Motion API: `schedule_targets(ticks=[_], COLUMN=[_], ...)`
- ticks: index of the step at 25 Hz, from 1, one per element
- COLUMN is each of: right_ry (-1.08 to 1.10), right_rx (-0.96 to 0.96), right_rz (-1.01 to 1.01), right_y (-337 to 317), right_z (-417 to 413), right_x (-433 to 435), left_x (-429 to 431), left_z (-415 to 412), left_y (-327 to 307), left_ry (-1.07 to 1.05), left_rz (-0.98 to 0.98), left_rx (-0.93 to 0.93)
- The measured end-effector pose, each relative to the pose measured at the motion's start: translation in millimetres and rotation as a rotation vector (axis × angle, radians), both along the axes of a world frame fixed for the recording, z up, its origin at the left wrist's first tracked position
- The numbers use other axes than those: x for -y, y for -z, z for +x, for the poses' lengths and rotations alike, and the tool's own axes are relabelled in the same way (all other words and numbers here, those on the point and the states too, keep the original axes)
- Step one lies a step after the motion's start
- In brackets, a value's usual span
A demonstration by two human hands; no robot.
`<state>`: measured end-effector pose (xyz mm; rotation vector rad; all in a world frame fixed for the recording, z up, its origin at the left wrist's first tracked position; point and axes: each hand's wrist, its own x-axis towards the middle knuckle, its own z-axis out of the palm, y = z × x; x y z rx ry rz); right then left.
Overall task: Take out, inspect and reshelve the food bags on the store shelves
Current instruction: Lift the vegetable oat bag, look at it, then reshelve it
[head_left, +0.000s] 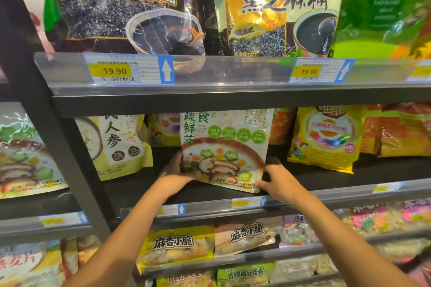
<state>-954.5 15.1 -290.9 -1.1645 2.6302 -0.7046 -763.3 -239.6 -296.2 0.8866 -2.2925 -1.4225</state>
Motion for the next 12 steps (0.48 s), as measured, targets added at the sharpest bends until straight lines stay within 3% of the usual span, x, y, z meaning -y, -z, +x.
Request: schedule_targets(ticks=[7, 12], right_ry=[0.038, 0.141], right_rx=[0.200, 0.474], right_rz=[-0.200, -0.543], right_y=[-26.8, -40.2], right_z=[17.6, 48.6], right_x=[-1.0, -9.8], left_x=[0.9, -15.4], left_z=[12.1, 39.2], left_y=[-30.7, -42.8], left_ry=[-0.015, -0.059], left_rz=[0.003, 0.176], left_rx=[-0.208, -0.334])
